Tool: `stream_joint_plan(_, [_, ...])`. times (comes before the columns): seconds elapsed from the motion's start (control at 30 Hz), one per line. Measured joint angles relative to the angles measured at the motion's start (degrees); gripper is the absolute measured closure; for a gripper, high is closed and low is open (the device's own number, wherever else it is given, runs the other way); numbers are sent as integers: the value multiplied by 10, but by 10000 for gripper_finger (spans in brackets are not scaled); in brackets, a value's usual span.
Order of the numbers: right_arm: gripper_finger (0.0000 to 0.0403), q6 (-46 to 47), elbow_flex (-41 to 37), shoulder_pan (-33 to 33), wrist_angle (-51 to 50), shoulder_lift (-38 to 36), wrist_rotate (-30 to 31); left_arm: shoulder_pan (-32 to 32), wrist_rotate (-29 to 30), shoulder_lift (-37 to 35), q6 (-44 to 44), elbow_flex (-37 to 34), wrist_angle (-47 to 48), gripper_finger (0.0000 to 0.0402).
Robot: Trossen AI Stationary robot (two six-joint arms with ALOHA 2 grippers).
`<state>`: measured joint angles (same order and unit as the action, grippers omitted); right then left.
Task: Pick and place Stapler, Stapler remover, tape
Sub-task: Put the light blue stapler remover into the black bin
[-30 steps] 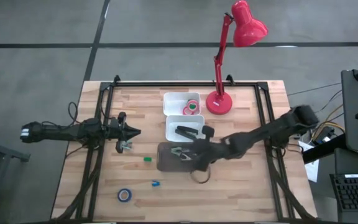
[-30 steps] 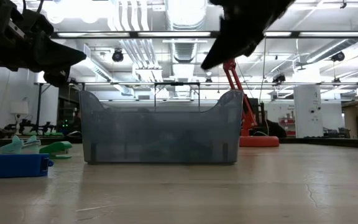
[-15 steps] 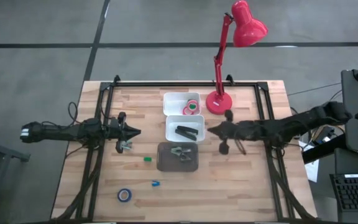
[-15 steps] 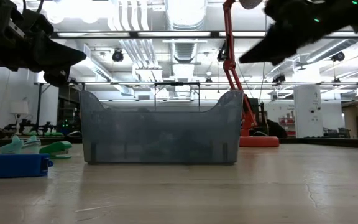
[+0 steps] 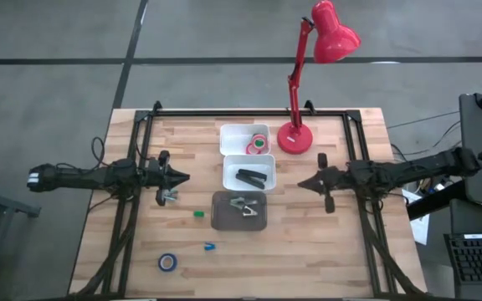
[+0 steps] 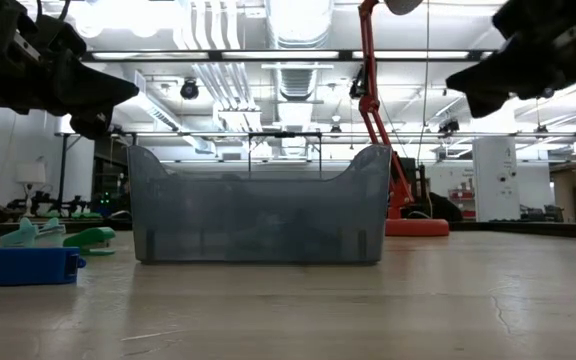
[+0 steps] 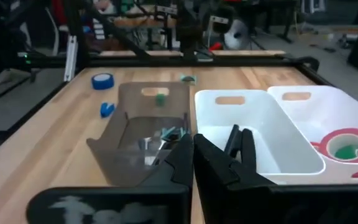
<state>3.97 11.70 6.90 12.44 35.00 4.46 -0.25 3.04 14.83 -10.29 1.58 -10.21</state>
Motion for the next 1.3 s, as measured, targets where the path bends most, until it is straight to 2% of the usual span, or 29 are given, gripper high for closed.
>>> stream_joint_plan(0.27, [394, -24, -61, 0, -6, -133, 13, 0, 0, 0, 0, 0, 0, 371])
stream_joint_plan(0.53, [394, -1, -79, 1, -78, -243, 14, 0, -2, 0, -1, 0, 18, 371])
stream_joint_plan(0.8, [394, 1, -103, 1, -80, -269, 15, 0, -1, 2, 12, 0, 13, 371])
stream_joint_plan(0.9, [394, 1, -103, 1, -80, -265, 15, 1, 48, 2, 13, 0, -22, 371])
stream_joint_plan(1.03, [394, 1, -103, 1, -80, -260, 15, 1, 57, 5, -110, 0, -77, 371])
stream_joint_plan(1.2, [394, -1, -103, 1, -80, -259, 15, 1, 65, 11, -177, 0, -82, 371])
stream_joint_plan(1.3, [394, 0, -103, 1, -80, -259, 15, 2, 98, 12, -250, 0, -91, 371])
